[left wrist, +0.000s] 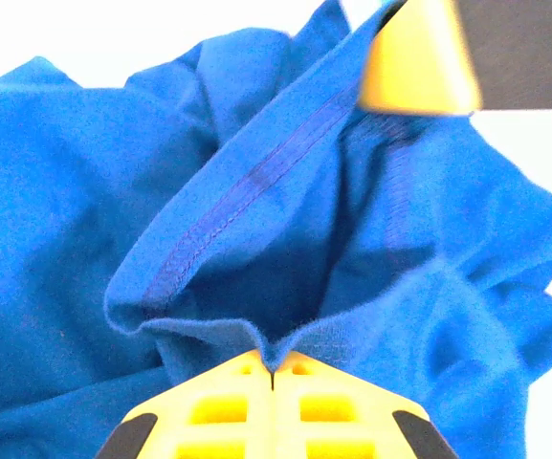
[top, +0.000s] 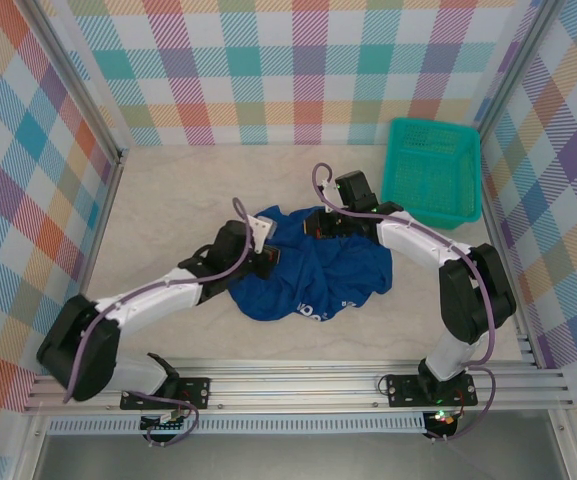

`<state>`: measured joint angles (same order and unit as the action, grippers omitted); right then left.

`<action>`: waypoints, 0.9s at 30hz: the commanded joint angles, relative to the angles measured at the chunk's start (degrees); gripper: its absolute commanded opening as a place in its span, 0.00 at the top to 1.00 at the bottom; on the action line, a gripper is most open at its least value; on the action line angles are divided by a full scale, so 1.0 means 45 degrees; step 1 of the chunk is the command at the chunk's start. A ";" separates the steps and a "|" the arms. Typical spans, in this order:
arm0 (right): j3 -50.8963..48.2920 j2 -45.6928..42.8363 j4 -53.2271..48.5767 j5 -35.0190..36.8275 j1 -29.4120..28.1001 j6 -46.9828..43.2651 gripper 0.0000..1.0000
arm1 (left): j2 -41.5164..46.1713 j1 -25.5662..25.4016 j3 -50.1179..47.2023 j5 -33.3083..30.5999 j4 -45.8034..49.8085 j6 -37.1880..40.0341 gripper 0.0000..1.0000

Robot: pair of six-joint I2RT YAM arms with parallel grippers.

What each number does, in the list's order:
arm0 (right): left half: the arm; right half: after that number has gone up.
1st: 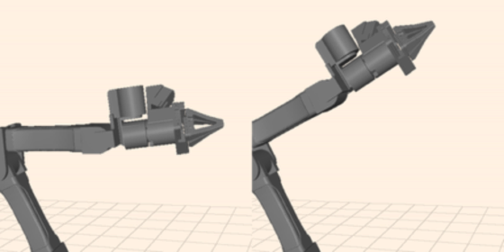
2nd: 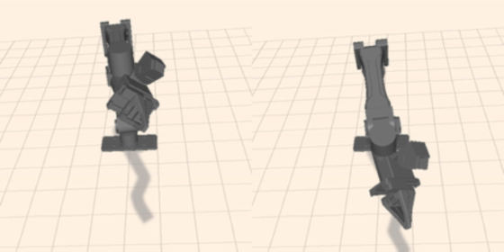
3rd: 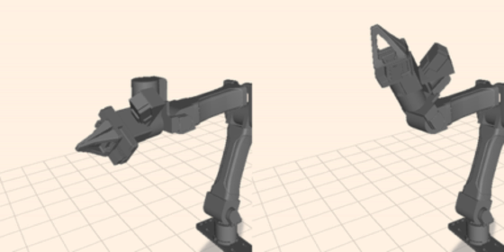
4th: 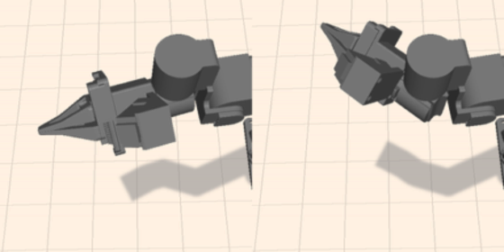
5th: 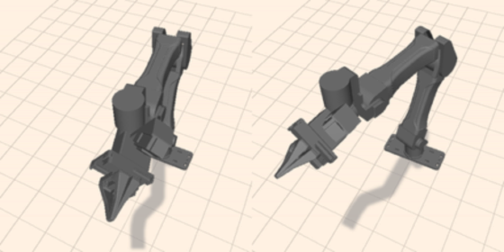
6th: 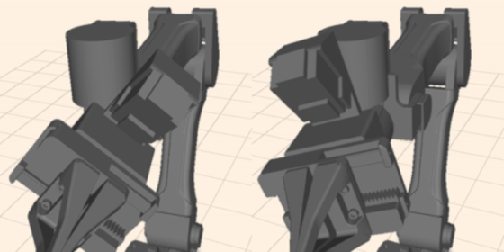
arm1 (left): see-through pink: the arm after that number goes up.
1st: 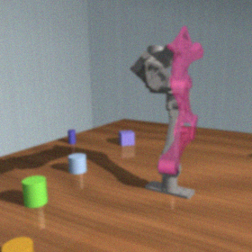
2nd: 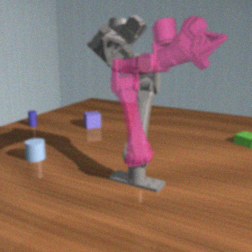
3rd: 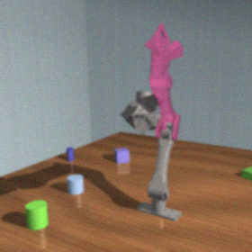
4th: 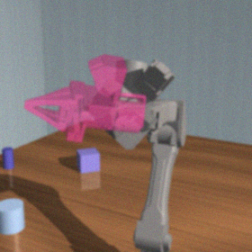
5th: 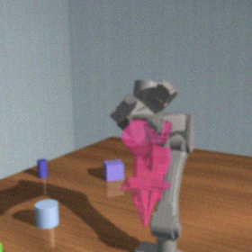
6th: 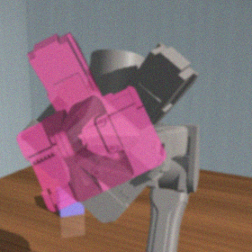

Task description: Fold the inside-out t-shirt

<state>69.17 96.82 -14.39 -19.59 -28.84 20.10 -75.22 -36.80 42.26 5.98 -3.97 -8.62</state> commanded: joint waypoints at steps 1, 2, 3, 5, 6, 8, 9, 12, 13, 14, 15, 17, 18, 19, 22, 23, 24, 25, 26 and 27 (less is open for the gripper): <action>-0.0004 -0.0342 -0.0045 0.0201 0.0079 -0.0236 1.00 | 0.1127 0.0275 -0.0730 0.0685 -0.1239 -0.1173 1.00; 0.0037 -0.0343 -0.0014 0.0084 0.0081 -0.0229 1.00 | 0.1523 0.0423 -0.0958 0.0580 -0.1399 -0.1441 1.00; 0.0086 -0.0344 0.0073 -0.0057 0.0086 -0.0219 0.96 | 0.1847 0.0592 -0.1131 0.0591 -0.1555 -0.1733 1.00; 0.0236 -0.0379 0.0241 -0.0552 0.0076 -0.0149 0.85 | 0.2561 0.1022 -0.1290 0.0702 -0.1696 -0.2621 1.00; 0.0352 -0.0410 0.0206 -0.0799 0.0076 -0.0152 0.80 | 0.2817 0.1208 -0.1243 0.0695 -0.1579 -0.2991 1.00; 0.0764 -0.0708 -0.0332 -0.0917 0.0100 -0.0444 0.69 | 0.3434 0.1644 -0.1047 0.0728 -0.1112 -0.3627 1.00; 0.0820 -0.0987 -0.0691 -0.0571 0.0085 -0.0686 0.65 | 0.3743 0.1840 -0.0945 0.0739 -0.0875 -0.3831 1.00; 0.0337 -0.2288 -0.1602 0.0832 0.0316 -0.1132 0.54 | 0.4719 0.2282 -0.0525 0.0223 0.0254 -0.4194 1.00; 0.0062 -0.2691 -0.1856 0.1258 0.0436 -0.1159 0.52 | 0.5010 0.2418 -0.0402 0.0048 0.0607 -0.4187 1.00; -0.0304 -0.3162 -0.2140 0.1780 0.0574 -0.1185 0.49 | 0.5343 0.2607 -0.0234 -0.0196 0.1072 -0.4193 1.00; -0.0700 -0.3575 -0.2436 0.2425 0.0694 -0.1214 0.48 | 0.5659 0.2843 -0.0060 -0.0455 0.1548 -0.4176 1.00; -0.1380 -0.4100 -0.3002 0.3452 0.0797 -0.1208 0.46 | 0.6136 0.3260 0.0296 -0.0959 0.2433 -0.4182 1.00; -0.1712 -0.4234 -0.3288 0.3901 0.0820 -0.1177 0.46 | 0.6335 0.3515 0.0509 -0.1323 0.2989 -0.4183 1.00; -0.1909 -0.4268 -0.3525 0.4244 0.0819 -0.1103 0.45 | 0.6489 0.3719 0.0716 -0.1669 0.3497 -0.4211 1.00; -0.2498 -0.4067 -0.4086 0.4941 0.0872 -0.0695 0.41 | 0.6893 0.4481 0.1123 -0.2190 0.4308 -0.4127 1.00; -0.2672 -0.3984 -0.4205 0.5100 0.0919 -0.0537 0.41 | 0.6948 0.4777 0.1283 -0.2166 0.4906 -0.4118 1.00; -0.2818 -0.3891 -0.4297 0.5189 0.0993 -0.0433 0.41 | 0.6969 0.5070 0.1514 -0.2071 0.5228 -0.4036 1.00; -0.2911 -0.3809 -0.4403 0.5252 0.1063 -0.0349 0.41 | 0.6951 0.5296 0.1693 -0.1968 0.5520 -0.3994 1.00; -0.2991 -0.3728 -0.4561 0.5337 0.1114 -0.0261 0.41 | 0.6916 0.5560 0.1874 -0.1841 0.5799 -0.3949 1.00; -0.3059 -0.3638 -0.4702 0.5442 0.1140 -0.0184 0.40 | 0.6872 0.5755 0.2020 -0.1722 0.6023 -0.3924 1.00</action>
<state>55.90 80.09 -31.48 1.34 -24.34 17.37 -44.51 -13.30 48.53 -1.21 16.95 -26.35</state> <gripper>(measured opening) 0.596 0.046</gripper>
